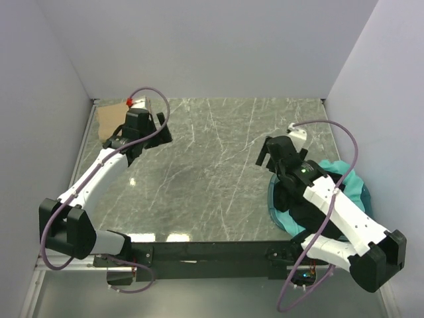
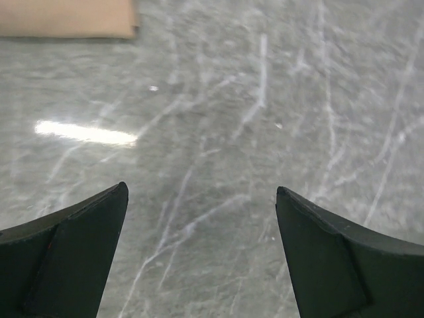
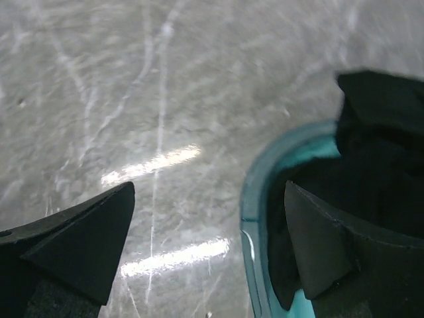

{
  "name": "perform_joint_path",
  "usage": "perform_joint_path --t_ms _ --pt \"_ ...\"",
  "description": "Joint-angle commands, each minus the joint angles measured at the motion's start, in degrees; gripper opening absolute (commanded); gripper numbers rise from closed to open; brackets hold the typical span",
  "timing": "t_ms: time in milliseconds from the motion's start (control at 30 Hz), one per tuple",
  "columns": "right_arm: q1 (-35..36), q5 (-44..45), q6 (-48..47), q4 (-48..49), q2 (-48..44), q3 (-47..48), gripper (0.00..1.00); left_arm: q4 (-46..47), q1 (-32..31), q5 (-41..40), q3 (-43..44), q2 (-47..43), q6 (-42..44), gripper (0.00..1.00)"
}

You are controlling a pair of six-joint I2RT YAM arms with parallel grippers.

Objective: Fold and stack the t-shirts
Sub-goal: Grab the tshirt from the pile

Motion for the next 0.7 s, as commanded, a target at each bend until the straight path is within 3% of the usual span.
perform_joint_path --t_ms 0,133,300,467,667 --pt "-2.81 3.62 11.51 -8.58 -2.80 1.57 1.00 7.53 -0.19 12.02 -0.29 -0.18 6.94 0.99" --pt "-7.29 3.18 18.20 -13.06 -8.16 -1.68 1.00 7.36 -0.19 19.50 0.94 0.17 7.12 0.99" --pt "-14.92 2.47 23.92 -16.48 -12.39 -7.92 1.00 6.05 -0.10 20.13 0.77 0.96 9.40 0.99" --pt "-17.40 2.47 24.55 -18.96 -8.28 -9.94 1.00 6.56 -0.10 20.74 -0.80 0.71 10.02 0.99" --pt "-21.71 0.89 19.10 -12.90 1.55 -9.78 1.00 6.21 -0.10 19.69 -3.35 -2.36 7.65 0.99"
